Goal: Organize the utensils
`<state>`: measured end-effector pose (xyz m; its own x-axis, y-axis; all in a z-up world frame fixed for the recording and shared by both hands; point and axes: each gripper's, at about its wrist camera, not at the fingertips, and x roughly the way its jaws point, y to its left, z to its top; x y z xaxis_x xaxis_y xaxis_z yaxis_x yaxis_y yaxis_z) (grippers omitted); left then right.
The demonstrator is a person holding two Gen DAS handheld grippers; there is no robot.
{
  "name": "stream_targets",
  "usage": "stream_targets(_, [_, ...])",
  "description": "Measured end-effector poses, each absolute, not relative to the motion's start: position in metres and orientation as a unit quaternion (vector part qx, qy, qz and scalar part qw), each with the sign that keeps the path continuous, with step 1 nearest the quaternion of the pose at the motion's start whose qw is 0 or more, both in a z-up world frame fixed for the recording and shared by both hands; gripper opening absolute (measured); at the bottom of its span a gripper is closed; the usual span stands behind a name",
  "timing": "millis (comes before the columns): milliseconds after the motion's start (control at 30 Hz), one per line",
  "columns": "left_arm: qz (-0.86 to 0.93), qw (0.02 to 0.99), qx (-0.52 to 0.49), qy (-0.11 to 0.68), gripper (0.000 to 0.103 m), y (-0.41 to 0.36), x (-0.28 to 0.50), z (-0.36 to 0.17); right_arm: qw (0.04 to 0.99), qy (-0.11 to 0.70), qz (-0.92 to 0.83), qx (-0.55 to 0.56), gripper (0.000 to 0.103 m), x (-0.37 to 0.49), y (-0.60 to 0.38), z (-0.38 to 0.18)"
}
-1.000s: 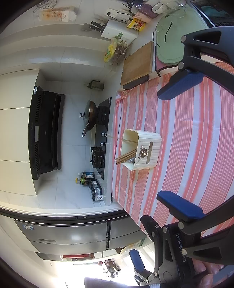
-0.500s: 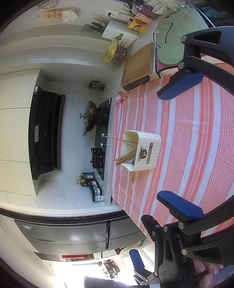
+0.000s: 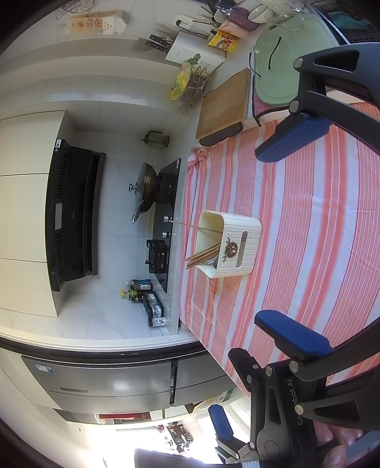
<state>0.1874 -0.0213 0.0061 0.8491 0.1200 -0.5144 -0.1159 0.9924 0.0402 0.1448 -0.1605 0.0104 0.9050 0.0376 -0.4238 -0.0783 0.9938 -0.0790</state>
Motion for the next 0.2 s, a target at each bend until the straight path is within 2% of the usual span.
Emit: stream_targets(200, [0.062, 0.964, 0.003, 0.259, 0.102, -0.0209, 0.1864, 0.0021, 0.974, 0.220, 0.029, -0.045, 0.103, 0.1479, -0.1623, 0.0066])
